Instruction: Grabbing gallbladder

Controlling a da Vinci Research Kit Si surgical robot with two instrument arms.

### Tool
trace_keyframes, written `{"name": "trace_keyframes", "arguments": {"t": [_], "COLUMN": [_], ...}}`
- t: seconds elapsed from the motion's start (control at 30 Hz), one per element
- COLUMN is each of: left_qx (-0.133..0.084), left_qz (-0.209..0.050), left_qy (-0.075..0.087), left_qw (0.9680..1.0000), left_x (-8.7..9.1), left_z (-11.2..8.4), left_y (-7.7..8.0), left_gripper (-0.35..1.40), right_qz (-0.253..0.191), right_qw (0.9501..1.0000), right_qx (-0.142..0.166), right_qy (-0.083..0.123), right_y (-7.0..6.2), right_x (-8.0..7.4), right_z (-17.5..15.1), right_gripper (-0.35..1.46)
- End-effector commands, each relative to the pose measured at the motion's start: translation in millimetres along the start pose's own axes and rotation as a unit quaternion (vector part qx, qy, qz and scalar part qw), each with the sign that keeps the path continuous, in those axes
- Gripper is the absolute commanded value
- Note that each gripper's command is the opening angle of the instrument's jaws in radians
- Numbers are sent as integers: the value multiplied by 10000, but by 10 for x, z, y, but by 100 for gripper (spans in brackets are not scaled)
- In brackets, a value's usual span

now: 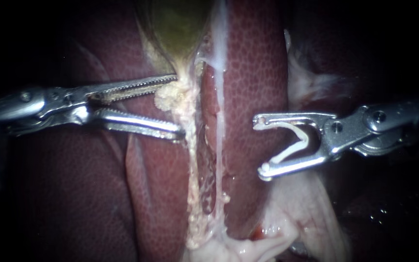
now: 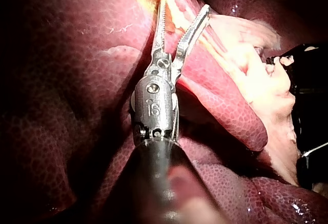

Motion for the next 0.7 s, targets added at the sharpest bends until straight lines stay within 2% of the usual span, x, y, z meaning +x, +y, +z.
{"name": "trace_keyframes", "arguments": {"t": [0.03, 0.1, 0.23, 0.47, 0.53, 0.7], "left_qx": [-16, -70, -157, -192, -186, -224], "left_qz": [-54, -177, -330, -377, -428, -523], "left_qy": [6, 8, 55, 73, 73, 71], "left_qw": [10000, 9998, 9993, 9991, 9989, 9984], "left_x": [-1, -1, -1, -6, -14, -47], "left_z": [-2, -5, -10, -17, -22, -42], "left_y": [1, 1, 1, 1, 0, 3], "left_gripper": [5, -35, -35, -35, -35, -35], "right_qz": [0, 1, 1, 1, -29, -29], "right_qw": [10000, 10000, 10000, 10000, 10000, 10000], "right_qx": [0, 0, 1, 1, 1, 1], "right_qy": [0, 0, 1, 1, -1, -1], "right_y": [0, 0, 0, 0, 0, 0], "right_x": [0, 0, 0, 1, 1, 1], "right_z": [0, 0, 0, 0, 0, 0], "right_gripper": [60, 60, 60, 60, 60, 60]}}
